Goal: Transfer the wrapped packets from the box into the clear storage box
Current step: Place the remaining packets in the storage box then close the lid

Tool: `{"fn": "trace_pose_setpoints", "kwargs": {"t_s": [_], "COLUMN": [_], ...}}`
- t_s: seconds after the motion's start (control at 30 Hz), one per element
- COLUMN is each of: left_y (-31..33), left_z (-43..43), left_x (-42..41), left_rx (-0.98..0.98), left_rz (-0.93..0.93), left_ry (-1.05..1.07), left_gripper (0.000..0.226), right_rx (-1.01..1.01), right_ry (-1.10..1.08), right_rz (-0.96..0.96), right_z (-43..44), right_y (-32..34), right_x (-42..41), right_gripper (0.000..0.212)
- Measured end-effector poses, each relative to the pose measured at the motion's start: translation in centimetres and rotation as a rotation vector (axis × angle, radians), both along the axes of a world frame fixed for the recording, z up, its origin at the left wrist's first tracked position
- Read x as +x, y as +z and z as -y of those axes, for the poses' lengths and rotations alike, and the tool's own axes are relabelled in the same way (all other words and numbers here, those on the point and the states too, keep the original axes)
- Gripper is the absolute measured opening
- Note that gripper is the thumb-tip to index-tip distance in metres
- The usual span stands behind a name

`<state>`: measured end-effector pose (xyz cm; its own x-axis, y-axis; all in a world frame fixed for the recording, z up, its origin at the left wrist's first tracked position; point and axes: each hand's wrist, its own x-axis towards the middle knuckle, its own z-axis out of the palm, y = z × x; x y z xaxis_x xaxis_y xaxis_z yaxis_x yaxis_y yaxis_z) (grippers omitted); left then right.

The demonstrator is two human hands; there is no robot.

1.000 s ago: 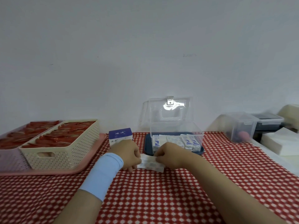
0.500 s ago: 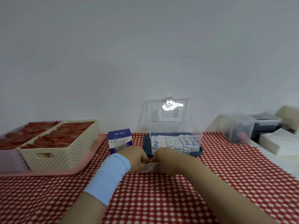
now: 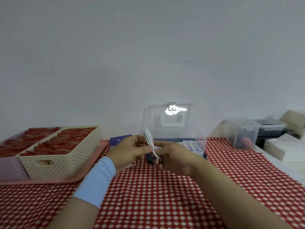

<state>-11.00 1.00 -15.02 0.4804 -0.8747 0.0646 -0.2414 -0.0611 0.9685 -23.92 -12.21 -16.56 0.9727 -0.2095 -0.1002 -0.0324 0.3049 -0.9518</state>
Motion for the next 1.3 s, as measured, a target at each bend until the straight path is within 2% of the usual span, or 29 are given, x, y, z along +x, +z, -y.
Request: {"fn": "trace_pose_setpoints", "kwargs": {"t_s": [0.13,0.2,0.3,0.33,0.4,0.47,0.57,0.67,0.8,1.0,1.13,1.2,1.3], "left_y": [-0.4,-0.3,-0.1,0.0,-0.1,-0.1,-0.1,-0.3,-0.7,-0.9,-1.0,-1.0,-1.1], "left_z": [0.3,0.5,0.5,0.5,0.3,0.2,0.2,0.2,0.2,0.4,0.4,0.4,0.3], "left_x": [0.0,-0.1,-0.2,-0.2,-0.2,-0.4,-0.9,-1.1,-0.7,-0.8,-1.4,-1.4,-1.2], "left_rx": [-0.065,-0.163,-0.271,-0.287,-0.294,-0.254,-0.192,-0.152,-0.147,-0.163,-0.174,-0.180,-0.178], "left_rz": [-0.029,-0.190,-0.413,-0.458,-0.533,-0.573,-0.554,-0.521,-0.570,-0.614,-0.617,-0.634,-0.652], "left_ry": [0.036,0.020,0.005,0.001,-0.024,-0.092,-0.172,-0.189,-0.217,-0.213,-0.268,-0.262,-0.274], "left_gripper": [0.007,0.010,0.015,0.018,0.023,0.033,0.041,0.035,0.034,0.046,0.038,0.040,0.048], "right_rx": [0.006,-0.098,-0.529,-0.687,-0.923,-1.130,-1.316,-1.343,-1.317,-1.268,-1.252,-1.143,-0.830], "right_ry": [0.010,-0.023,-0.245,-0.345,-0.453,-0.406,-0.278,-0.252,-0.304,-0.302,-0.294,-0.233,-0.175], "right_rz": [0.018,0.001,-0.103,-0.092,0.056,0.183,0.157,0.145,0.205,0.136,0.091,0.083,0.121], "right_z": [-0.6,-1.0,-1.4,-1.3,-1.2,-1.2,-1.4,-1.4,-1.2,-1.8,-1.8,-1.6,-0.8], "right_y": [0.4,1.0,1.7,2.0,2.4,2.9,3.1,2.8,2.5,2.8,2.7,3.0,3.7], "right_x": [-0.1,-0.3,-0.5,-0.6,-0.9,-1.5,-1.8,-1.5,-1.4,-1.5,-1.6,-2.0,-2.3], "right_gripper": [0.030,0.028,0.030,0.028,0.028,0.034,0.050,0.047,0.041,0.051,0.055,0.058,0.059]}}
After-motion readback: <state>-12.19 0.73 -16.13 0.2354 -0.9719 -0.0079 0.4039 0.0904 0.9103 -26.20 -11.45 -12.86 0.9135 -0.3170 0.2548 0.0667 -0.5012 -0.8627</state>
